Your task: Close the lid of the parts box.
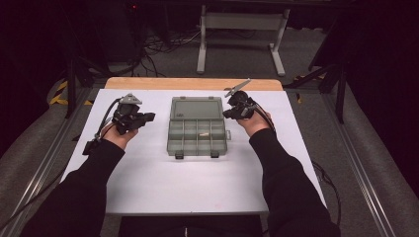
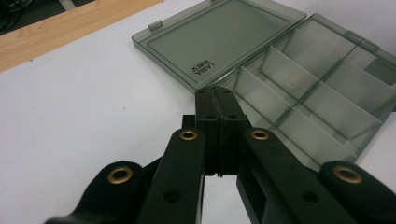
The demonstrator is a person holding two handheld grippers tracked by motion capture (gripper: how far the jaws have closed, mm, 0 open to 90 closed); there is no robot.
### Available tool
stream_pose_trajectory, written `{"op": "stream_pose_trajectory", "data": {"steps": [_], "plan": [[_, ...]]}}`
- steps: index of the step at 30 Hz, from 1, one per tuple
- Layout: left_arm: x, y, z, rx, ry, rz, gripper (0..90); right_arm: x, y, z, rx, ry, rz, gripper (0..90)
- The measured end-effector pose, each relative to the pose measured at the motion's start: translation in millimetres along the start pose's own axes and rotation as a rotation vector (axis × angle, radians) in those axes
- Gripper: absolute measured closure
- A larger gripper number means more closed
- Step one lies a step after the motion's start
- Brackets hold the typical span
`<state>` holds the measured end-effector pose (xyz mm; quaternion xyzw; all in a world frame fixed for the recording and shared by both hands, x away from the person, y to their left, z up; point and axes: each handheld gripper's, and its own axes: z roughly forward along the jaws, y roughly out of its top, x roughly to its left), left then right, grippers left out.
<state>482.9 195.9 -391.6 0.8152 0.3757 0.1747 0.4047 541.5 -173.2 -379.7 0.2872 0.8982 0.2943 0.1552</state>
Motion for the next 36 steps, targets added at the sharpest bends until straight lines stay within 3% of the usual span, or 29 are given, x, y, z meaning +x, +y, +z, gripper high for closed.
{"op": "stream_pose_trajectory", "data": {"steps": [2, 9, 13, 20, 24, 36], "plan": [[2.4, 3.5, 3.7, 0.017, -0.012, 0.009, 90.0, -2.7, -0.7, 1.7, 0.000, -0.004, 0.001, 90.0], [9.1, 11.0, 20.2, 0.039, 0.015, 0.017, 90.0, -10.9, -2.1, 9.1, -0.008, -0.007, 0.003, 90.0], [15.4, 14.8, 27.8, 0.054, 0.010, -0.012, 90.0, -15.4, -3.2, 13.1, -0.005, -0.014, 0.007, 90.0], [20.1, 18.5, 40.5, 0.083, 0.028, 0.001, 90.0, -21.5, -4.4, 19.2, 0.006, -0.020, 0.019, 90.0], [22.1, 20.2, 48.1, 0.097, 0.022, -0.019, 90.0, -23.7, -3.8, 22.8, 0.012, -0.031, 0.019, 90.0], [28.3, 23.3, 68.3, 0.147, 0.036, -0.021, 90.0, -30.5, -3.9, 30.2, 0.023, -0.055, 0.025, 90.0]]}}
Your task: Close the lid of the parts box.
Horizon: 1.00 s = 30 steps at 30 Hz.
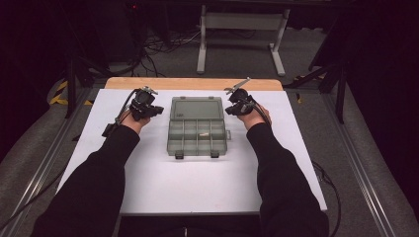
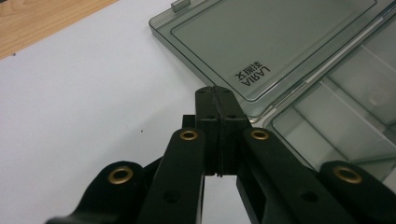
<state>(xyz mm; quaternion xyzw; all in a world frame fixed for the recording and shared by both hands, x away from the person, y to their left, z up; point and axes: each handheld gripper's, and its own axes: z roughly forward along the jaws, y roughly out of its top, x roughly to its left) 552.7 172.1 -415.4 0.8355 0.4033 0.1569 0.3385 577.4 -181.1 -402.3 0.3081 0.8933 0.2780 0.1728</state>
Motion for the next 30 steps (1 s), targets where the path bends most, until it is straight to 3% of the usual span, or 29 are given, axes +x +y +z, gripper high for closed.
{"op": "stream_pose_trajectory", "data": {"steps": [4, 13, 24, 30], "plan": [[-0.5, 1.2, 5.0, 0.009, -0.006, -0.006, 90.0, -2.1, -1.0, 1.8, 0.000, -0.005, 0.000, 90.0], [5.1, -2.8, 20.8, 0.026, -0.020, -0.063, 90.0, -4.6, -4.1, 9.4, 0.009, -0.004, 0.018, 90.0], [3.4, -6.2, 37.9, 0.038, -0.019, -0.048, 90.0, -5.3, -6.1, 24.6, 0.040, -0.002, 0.029, 90.0], [0.4, -8.1, 45.8, 0.039, -0.014, -0.010, 89.9, -7.1, -8.3, 30.4, 0.057, 0.005, 0.033, 90.0]]}}
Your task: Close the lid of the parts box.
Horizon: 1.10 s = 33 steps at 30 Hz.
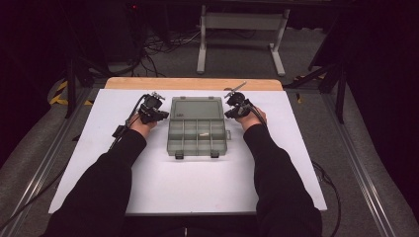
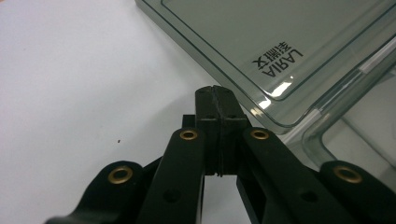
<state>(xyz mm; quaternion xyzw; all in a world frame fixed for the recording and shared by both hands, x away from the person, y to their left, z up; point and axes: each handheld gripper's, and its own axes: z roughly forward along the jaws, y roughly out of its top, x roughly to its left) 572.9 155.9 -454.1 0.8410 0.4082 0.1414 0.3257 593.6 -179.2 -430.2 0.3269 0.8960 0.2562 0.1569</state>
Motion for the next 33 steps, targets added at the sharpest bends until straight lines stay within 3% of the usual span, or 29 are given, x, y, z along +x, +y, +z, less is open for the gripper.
{"op": "stream_pose_trajectory", "data": {"steps": [12, 33], "plan": [[0.3, -1.5, 6.6, 0.003, -0.005, -0.004, 89.9, -1.3, -2.6, 5.9, 0.027, 0.002, -0.006, 90.0], [0.0, -1.4, 6.9, 0.004, -0.006, -0.013, 89.9, 1.9, -0.4, 9.5, 0.026, 0.006, -0.016, 90.0]]}}
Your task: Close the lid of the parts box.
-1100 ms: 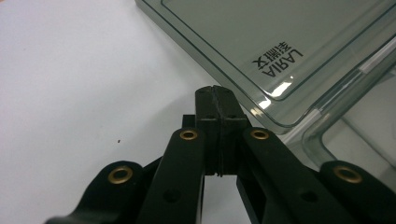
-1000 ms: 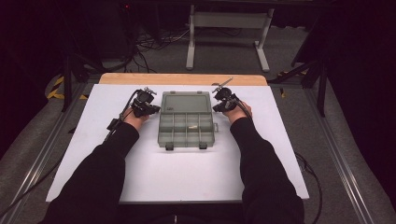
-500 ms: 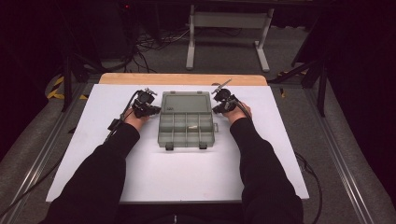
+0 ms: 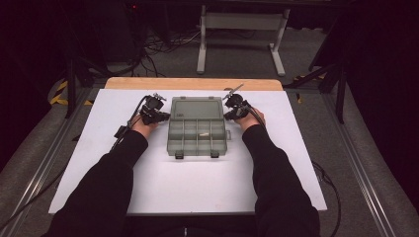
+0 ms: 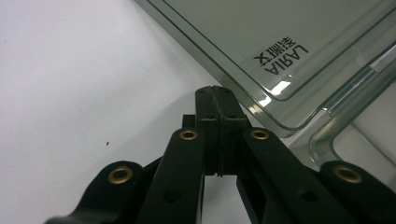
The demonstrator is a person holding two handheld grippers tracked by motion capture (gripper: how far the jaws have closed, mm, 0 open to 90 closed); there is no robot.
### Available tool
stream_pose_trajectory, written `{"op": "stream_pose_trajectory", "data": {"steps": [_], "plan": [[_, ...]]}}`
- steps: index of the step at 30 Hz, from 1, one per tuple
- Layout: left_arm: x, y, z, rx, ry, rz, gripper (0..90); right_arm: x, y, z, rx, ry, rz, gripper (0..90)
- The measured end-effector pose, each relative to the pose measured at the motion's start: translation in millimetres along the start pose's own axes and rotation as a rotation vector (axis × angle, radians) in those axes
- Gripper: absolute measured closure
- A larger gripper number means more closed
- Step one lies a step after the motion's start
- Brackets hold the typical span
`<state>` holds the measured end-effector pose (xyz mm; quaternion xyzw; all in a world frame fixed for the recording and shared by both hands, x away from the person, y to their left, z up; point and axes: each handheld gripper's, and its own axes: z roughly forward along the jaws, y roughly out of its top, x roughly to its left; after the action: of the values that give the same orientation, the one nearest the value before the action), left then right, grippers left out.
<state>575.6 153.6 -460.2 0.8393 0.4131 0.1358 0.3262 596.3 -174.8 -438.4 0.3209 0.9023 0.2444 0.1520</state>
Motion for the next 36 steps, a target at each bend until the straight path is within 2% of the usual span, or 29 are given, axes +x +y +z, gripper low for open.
{"op": "stream_pose_trajectory", "data": {"steps": [7, 11, 28, 36], "plan": [[0.4, 0.3, -0.1, 0.003, -0.004, -0.005, 89.9, 0.4, 0.5, 0.2, 0.001, -0.005, -0.002, 90.0], [0.4, 0.5, -0.2, 0.007, -0.010, -0.033, 89.9, 0.8, 0.7, 0.5, 0.000, -0.010, -0.001, 90.0], [1.1, 1.1, 1.0, -0.003, -0.007, -0.048, 89.9, 1.2, 2.1, 1.9, -0.003, -0.023, -0.004, 90.0], [-0.5, 1.5, 2.0, -0.012, 0.012, -0.050, 89.9, 1.1, 2.7, 2.5, -0.005, -0.029, -0.004, 90.0]]}}
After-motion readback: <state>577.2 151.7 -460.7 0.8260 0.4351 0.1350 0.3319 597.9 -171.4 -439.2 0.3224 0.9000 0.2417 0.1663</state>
